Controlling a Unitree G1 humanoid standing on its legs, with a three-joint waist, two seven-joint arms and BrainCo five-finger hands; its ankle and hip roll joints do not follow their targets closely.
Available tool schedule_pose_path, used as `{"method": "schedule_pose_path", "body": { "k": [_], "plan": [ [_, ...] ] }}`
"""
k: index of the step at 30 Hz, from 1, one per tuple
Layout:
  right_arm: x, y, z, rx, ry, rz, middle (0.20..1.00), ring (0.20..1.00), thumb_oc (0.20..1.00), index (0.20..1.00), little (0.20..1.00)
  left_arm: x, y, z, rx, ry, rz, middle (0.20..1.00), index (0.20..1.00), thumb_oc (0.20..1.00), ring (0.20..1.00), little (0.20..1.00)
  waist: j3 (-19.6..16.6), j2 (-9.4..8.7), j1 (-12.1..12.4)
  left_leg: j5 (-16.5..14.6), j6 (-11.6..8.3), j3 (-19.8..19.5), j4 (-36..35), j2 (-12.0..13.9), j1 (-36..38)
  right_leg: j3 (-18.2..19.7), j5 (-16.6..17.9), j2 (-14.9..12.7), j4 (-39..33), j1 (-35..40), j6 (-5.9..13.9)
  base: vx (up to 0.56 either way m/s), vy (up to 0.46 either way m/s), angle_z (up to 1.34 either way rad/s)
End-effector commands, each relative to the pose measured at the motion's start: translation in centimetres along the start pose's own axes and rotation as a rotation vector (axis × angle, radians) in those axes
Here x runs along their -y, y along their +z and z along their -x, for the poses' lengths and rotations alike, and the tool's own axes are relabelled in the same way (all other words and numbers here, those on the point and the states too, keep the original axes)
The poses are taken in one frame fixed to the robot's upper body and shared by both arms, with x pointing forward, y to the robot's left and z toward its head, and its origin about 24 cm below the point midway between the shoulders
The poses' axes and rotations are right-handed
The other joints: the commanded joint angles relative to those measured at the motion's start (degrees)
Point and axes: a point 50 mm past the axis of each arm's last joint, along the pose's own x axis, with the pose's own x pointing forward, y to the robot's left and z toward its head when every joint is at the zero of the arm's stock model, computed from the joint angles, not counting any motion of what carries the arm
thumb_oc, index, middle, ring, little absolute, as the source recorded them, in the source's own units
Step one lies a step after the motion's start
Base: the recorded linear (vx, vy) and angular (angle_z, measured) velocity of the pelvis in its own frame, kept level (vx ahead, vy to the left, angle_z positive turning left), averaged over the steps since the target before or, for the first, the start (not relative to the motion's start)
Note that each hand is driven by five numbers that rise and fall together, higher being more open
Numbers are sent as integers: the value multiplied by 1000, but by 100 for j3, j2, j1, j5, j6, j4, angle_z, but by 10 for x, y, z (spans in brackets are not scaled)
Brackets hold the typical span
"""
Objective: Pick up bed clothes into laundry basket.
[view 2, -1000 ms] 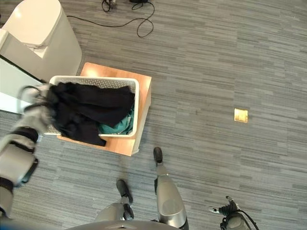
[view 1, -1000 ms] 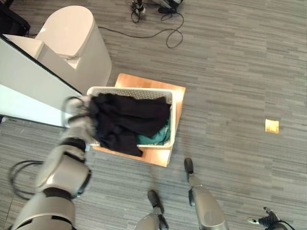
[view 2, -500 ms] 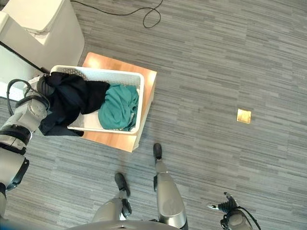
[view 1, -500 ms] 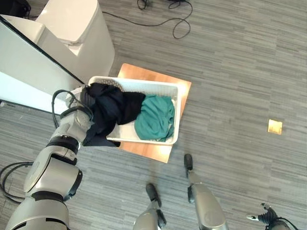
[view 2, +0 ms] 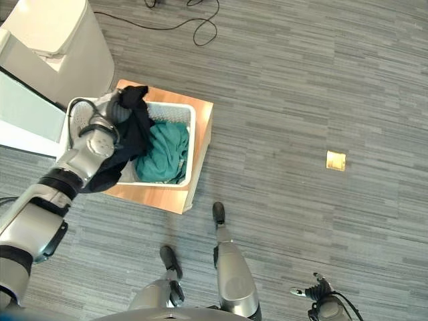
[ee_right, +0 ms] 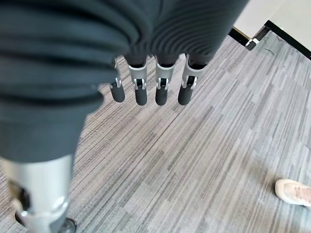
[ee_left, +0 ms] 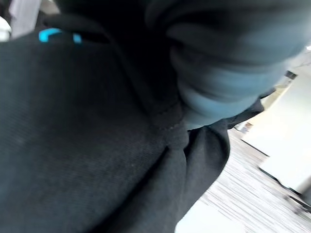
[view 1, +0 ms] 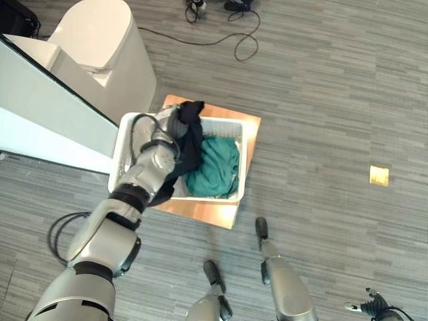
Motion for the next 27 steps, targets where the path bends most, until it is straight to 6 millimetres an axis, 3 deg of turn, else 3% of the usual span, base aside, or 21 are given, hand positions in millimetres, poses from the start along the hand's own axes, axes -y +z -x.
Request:
{"method": "schedule_pose_path", "body": {
  "k": [1, 3, 4, 5, 11, 13, 15, 18, 24, 27],
  "plan": [
    [29, -22, 1, -89, -65, 12, 1000, 1000, 1000, 1000, 1000, -34, 27, -21, 100, 127, -5, 200, 200, 200, 200, 200, -141, 153, -128, 339, -278, -123, 62, 449, -501, 56, -709, -588, 73, 311, 892, -18, 31, -11],
    [31, -22, 0, -95, -75, 12, 1000, 1000, 1000, 1000, 1000, -29, 26, -23, 88, 100, -73, 200, 200, 200, 200, 200, -90, 202, -192, 339, -280, -65, 62, 447, -509, 115, -693, -580, 73, 236, 904, -7, 31, -12],
    [31, -22, 0, -95, -75, 11, 1000, 1000, 1000, 1000, 1000, -29, 26, -23, 89, 101, -74, 470, 470, 470, 470, 470, -88, 200, -183, 338, -280, -59, 62, 448, -510, 120, -691, -579, 73, 231, 903, -13, 23, -19],
    [29, -23, 0, -105, -71, 2, 1000, 1000, 1000, 1000, 1000, -25, 18, -23, 52, 80, -126, 1000, 1000, 1000, 1000, 1000, -58, 225, -225, 341, -279, -31, 62, 442, -525, 139, -685, -562, 73, 193, 906, -9, 8, -23],
    [24, -21, 1, -85, -57, -55, 1000, 1000, 1000, 1000, 1000, -29, -7, -21, -63, 110, -254, 1000, 1000, 1000, 1000, 1000, -70, 281, -238, 325, -288, 7, 62, 466, -408, 140, -731, -539, 73, 285, 892, 23, -10, -16],
    [21, -18, 1, -54, -44, -68, 1000, 1000, 1000, 1000, 1000, -41, -13, -20, -77, 175, -285, 1000, 1000, 1000, 1000, 1000, -195, 275, -190, 298, -293, -37, 62, 474, -258, 51, -791, -535, 73, 510, 882, 78, -37, 6],
    [-31, 21, 2, 61, 33, 26, 1000, 1000, 1000, 1000, 1000, -31, -7, -18, -67, 202, -305, 1000, 1000, 1000, 1000, 1000, -278, 332, -5, 267, -279, -119, 62, 468, -150, -62, -852, -568, 73, 721, 876, 83, -38, 13],
    [-41, 26, 4, 78, 39, 26, 1000, 1000, 1000, 1000, 1000, -31, 5, -17, -39, 272, -167, 1000, 1000, 1000, 1000, 1000, -481, 314, 118, 228, -269, -222, 62, 449, 18, -185, -928, -575, 73, 995, 869, 92, -31, 43],
    [-35, 33, 1, 76, 30, 53, 1000, 1000, 1000, 1000, 1000, -44, -1, -3, -32, 356, 194, 1000, 1000, 1000, 1000, 1000, -904, 204, 386, 161, -248, -365, 62, 442, 414, -397, -1052, -567, 73, 1565, 836, 93, -25, 25],
    [-17, 57, -6, 134, -13, 71, 1000, 1000, 1000, 1000, 1000, -75, 4, 10, 55, 476, 373, 1000, 1000, 1000, 1000, 1000, -1205, 114, 657, 147, -224, -494, 62, 416, 569, -560, -1098, -585, 73, 1842, 826, 94, 2, 20]
  ]
}}
